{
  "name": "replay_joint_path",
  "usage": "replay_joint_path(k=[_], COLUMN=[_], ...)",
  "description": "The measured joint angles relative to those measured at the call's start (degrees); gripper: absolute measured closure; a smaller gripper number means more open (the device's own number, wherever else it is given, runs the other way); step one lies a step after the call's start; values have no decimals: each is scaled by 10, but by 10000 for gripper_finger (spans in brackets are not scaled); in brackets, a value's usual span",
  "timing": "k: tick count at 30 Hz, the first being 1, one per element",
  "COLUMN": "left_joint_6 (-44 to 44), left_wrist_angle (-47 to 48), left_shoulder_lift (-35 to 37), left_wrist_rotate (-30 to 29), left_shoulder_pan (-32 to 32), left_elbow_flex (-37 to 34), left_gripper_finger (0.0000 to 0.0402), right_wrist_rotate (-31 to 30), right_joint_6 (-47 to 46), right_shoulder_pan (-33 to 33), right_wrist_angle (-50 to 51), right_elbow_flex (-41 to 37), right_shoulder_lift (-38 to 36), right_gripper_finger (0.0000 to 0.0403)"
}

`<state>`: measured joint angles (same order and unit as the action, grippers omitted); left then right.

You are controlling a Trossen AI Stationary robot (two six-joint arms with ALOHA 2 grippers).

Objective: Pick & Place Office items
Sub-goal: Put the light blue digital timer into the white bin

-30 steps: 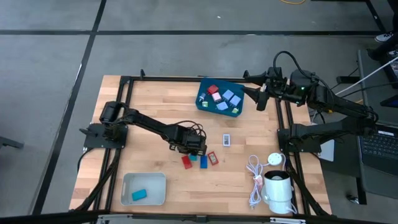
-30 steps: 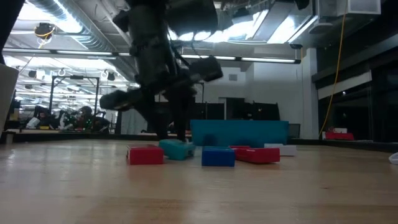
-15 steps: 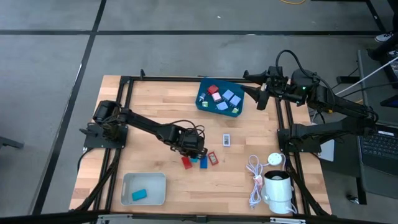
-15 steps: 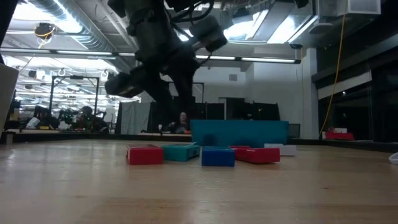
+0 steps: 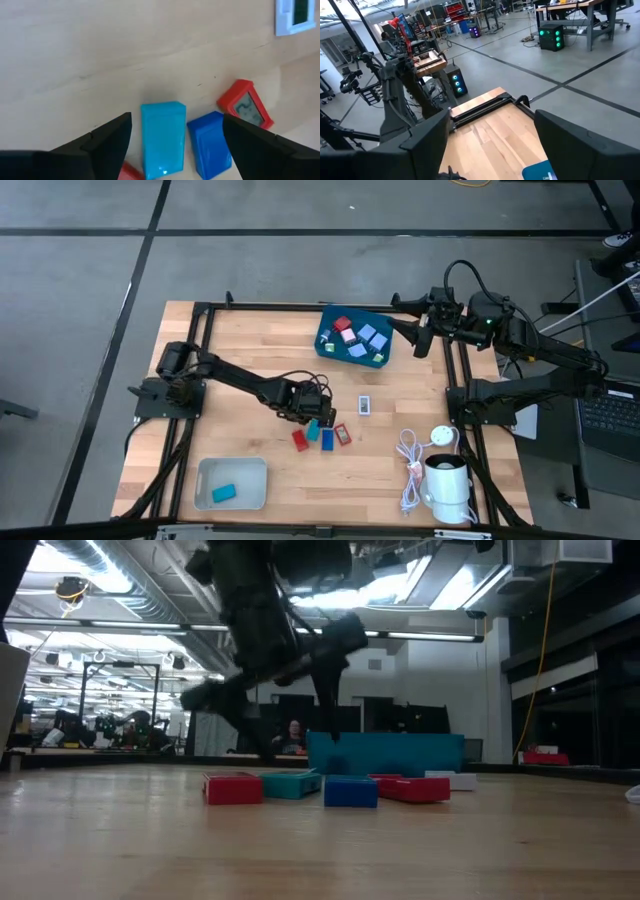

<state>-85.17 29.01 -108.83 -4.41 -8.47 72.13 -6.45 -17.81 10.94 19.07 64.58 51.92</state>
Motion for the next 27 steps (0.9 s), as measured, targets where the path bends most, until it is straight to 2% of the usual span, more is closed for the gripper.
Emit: replay_joint_path(k=[4,11,21,27], left_joint_6=[-4,-24,26,63], left_wrist_angle=[-25,13,69,74], left_shoulder_lift=[-36,-61,-74,-75], left_wrist_rotate=[47,60,72,94], left_shoulder_pan=[-1,-3,10,25], left_elbow_flex=[1,6,10,10], left_gripper_finger=[96,102,169,178], right_wrist_rotate=[1,4,16,29], right_joint_6=[0,2,3,14], right_shoulder_pan=[0,0,0,0], right_wrist_angle=[3,9,18,21], right_elbow_flex=[0,0,0,0], right_shoulder_lift=[0,0,12,23], right_gripper_finger=[105,105,105,105])
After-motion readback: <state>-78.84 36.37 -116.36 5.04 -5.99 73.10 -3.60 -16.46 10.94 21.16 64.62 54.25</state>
